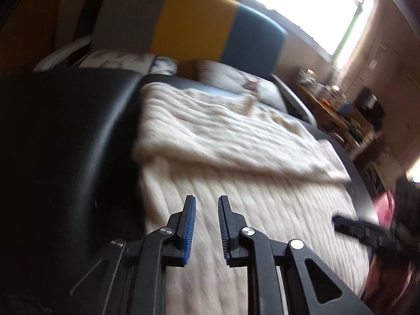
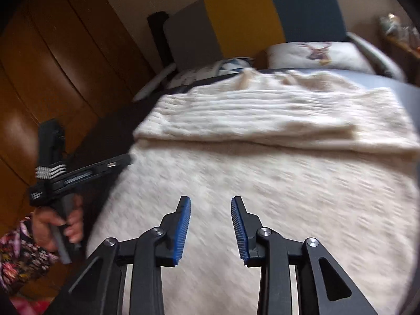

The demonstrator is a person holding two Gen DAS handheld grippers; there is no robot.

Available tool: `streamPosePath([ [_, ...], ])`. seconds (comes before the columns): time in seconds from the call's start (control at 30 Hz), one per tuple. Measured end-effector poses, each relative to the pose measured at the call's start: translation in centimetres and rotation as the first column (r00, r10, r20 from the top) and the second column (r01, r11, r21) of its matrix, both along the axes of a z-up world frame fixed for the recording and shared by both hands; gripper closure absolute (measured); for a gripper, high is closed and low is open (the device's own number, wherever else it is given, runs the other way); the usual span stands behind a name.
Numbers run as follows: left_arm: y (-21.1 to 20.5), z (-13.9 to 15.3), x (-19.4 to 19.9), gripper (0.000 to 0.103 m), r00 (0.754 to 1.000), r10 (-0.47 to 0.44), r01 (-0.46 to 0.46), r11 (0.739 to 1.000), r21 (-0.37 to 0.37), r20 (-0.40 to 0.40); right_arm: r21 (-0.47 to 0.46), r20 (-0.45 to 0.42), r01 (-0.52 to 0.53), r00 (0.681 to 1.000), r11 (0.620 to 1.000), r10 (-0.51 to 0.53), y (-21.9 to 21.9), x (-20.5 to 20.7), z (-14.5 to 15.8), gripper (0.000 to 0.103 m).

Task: Fold clothes
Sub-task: 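Open the right tool and lift it off the folded sweater, then grasp the sweater hem with both tools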

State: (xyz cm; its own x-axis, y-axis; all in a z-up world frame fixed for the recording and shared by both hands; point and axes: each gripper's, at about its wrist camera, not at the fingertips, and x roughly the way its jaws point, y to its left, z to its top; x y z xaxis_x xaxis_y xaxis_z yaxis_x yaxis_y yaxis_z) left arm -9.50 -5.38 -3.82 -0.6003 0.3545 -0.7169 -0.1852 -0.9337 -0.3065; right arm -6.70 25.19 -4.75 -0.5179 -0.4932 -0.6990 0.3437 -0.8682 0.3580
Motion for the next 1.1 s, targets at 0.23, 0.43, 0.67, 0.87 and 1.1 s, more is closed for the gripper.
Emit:
streamPosePath([
  [0.23,3.9,-2.2,6.3,0.085,0.992,-0.116,0.096,0.948,-0.304,-0.046,0.178,0.03,0.133,0.99,0.975,-0.141,5.2,4.4,-1.7,0.07],
  [0.43,3.9,-3.1,5.3,0.079,0.992,-0.082,0.044,0.937,-0.346,-0.097,0.188,0.006,0.192,0.98,0.963,-0.197,6.0,4.1,-3.1,0.069],
  [0.67,3.7,-3.0,2.5,0.079,0.993,-0.083,0.051,0.939,-0.34,-0.079,0.216,-0.04,0.209,0.978,0.954,-0.205,5.6,1.5,-3.3,0.067],
  [0.87,2.7,-2.0,2.5,0.079,0.995,-0.096,0.088,0.953,-0.289,-0.016,0.124,0.016,0.166,0.985,0.978,-0.169,7.0,2.8,-1.5,0.057],
  [1.1,-2.7,-0.6,7.4,0.077,0.994,-0.093,0.097,0.993,-0.061,0.061,0.033,0.076,0.227,0.97,0.973,-0.229,12.4,8.8,0.9,0.049],
])
